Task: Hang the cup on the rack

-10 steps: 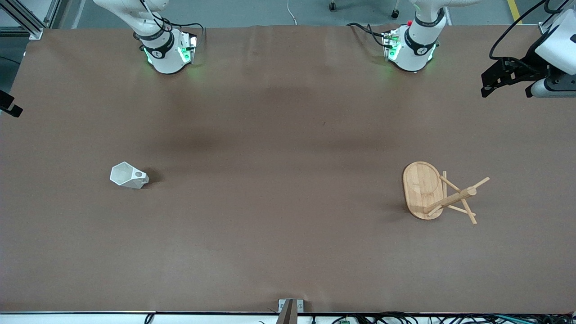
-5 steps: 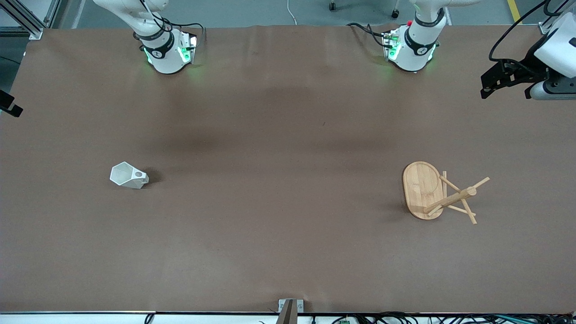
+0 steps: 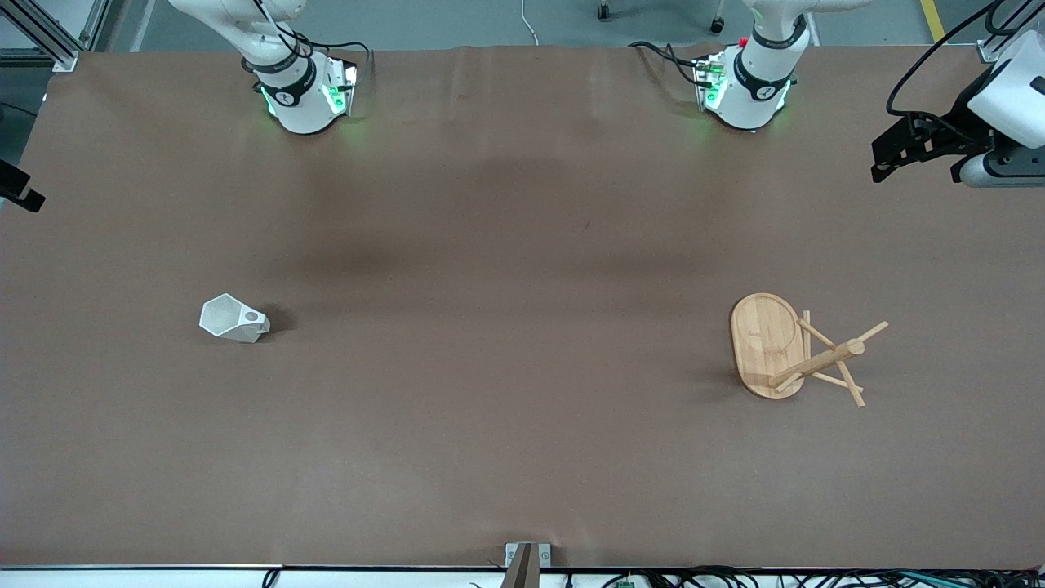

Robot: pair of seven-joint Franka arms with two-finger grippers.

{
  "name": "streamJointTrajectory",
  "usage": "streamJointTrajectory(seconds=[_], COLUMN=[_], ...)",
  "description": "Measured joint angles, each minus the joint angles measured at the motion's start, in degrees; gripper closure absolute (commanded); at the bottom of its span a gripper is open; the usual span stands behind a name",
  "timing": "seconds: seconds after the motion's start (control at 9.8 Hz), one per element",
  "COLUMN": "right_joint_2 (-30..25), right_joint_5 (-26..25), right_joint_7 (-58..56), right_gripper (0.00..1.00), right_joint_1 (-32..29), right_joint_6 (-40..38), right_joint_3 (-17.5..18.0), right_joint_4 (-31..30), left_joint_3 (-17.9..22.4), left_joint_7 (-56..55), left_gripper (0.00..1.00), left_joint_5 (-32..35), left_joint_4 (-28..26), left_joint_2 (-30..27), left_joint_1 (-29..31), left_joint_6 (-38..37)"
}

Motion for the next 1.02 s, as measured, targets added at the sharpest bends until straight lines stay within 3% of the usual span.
streamJointTrajectory(seconds=[0.2, 0.41, 1.02], right_joint_2=[0.3, 2.3, 6.9], right_joint_5=[0.0, 0.0, 0.2], right_joint_7=[-1.3, -2.6, -5.7], right_gripper=[0.00, 0.00, 0.00], right_joint_1=[0.0, -0.1, -1.3], right_joint_6=[0.1, 3.8, 38.1], right_joint_3=[0.0, 0.0, -0.7], right_joint_4=[-0.3, -4.4, -33.9], left_joint_3=[0.0, -0.1, -0.1], left_joint_7=[0.0, 0.0, -0.1], left_gripper=[0.00, 0.00, 0.00], left_joint_5=[0.0, 0.0, 0.0], left_joint_4=[0.0, 0.0, 0.0], left_joint_2=[0.0, 0.0, 0.0], left_joint_1=[0.0, -0.3, -0.4], left_joint_6=[0.0, 0.0, 0.0])
